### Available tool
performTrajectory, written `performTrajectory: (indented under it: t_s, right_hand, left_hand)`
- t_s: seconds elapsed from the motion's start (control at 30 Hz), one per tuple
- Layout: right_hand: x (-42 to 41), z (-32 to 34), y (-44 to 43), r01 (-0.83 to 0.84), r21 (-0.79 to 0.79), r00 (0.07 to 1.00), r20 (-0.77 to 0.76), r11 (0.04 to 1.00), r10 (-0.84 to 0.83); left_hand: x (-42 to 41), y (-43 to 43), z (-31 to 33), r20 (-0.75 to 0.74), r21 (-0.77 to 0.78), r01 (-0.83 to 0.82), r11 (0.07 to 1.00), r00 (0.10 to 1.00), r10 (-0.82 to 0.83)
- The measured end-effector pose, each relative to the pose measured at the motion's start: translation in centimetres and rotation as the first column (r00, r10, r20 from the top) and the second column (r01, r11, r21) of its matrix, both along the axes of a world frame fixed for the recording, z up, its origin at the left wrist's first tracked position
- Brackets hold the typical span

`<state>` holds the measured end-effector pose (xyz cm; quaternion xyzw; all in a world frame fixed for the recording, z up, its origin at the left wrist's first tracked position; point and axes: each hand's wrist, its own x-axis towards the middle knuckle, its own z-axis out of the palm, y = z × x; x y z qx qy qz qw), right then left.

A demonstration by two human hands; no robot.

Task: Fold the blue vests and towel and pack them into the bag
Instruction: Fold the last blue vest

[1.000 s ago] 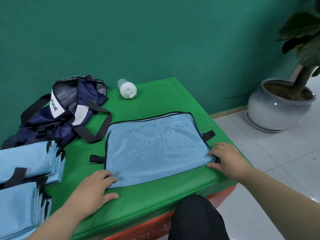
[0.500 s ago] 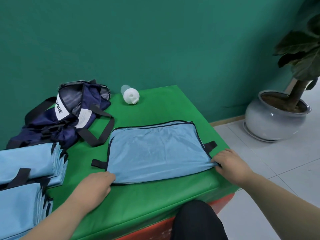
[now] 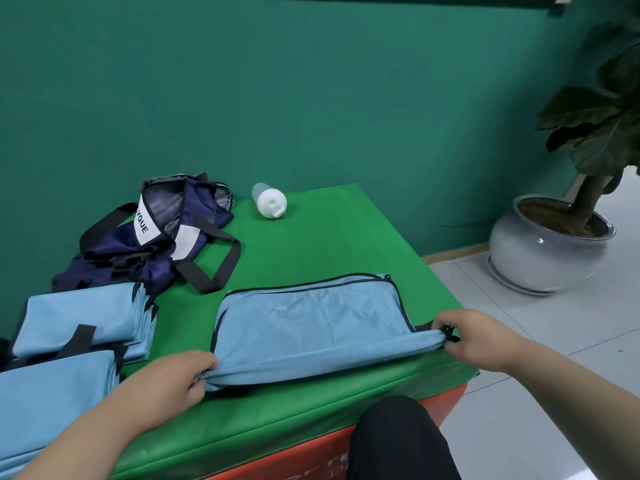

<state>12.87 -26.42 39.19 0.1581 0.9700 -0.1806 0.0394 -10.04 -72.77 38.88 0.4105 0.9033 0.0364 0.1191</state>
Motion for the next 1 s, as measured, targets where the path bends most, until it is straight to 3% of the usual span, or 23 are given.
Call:
performTrajectory:
  t_s: [0.2, 0.4, 0.63, 0.73, 0.83, 0.9, 1.0]
  right_hand:
    - [0.0, 1.3, -0.6, 0.06, -0.074, 0.998, 0.031, 0.995, -0.058]
    - [-3.7, 1.4, -0.8, 0.148, -0.05, 0.988, 0.042, 0.988, -0.146]
    - [-11.8, -0.2, 0.8, 0.252, 0.043, 0.963, 0.087, 0.967, -0.255]
    - [-14.5, -1.6, 1.6, 0.247, 0.193, 0.953, 0.126, 0.949, -0.274]
    - [-15.5, -2.8, -0.2, 0.221, 0.267, 0.969, 0.048, 0.938, -0.242]
    - [-15.2, -3.5, -2.9, 0.124, 0.293, 0.992, 0.001, 0.948, -0.13]
    - [-14.5, -5.5, -6.5, -0.055, 0.312, 0.997, 0.072, 0.948, 0.034]
  left_hand:
    - [1.0, -0.7, 2.3, 0.095, -0.015, -0.007, 1.0, 0.995, 0.008]
    - [-1.0, 1.0, 2.9, 0.049, 0.02, -0.079, 0.997, 0.996, 0.078]
    - [-7.3, 5.0, 1.8, -0.022, 0.065, -0.195, 0.979, 0.98, 0.196]
    - [-9.2, 6.6, 0.9, -0.144, 0.06, -0.234, 0.97, 0.96, 0.24]
    - [-8.5, 7.3, -0.7, -0.299, 0.127, -0.151, 0.98, 0.937, 0.183]
    - [-6.7, 7.9, -2.5, -0.348, 0.202, -0.014, 0.979, 0.934, 0.085]
    - [-4.3, 9.0, -5.7, -0.299, 0.067, 0.098, 0.993, 0.951, -0.074]
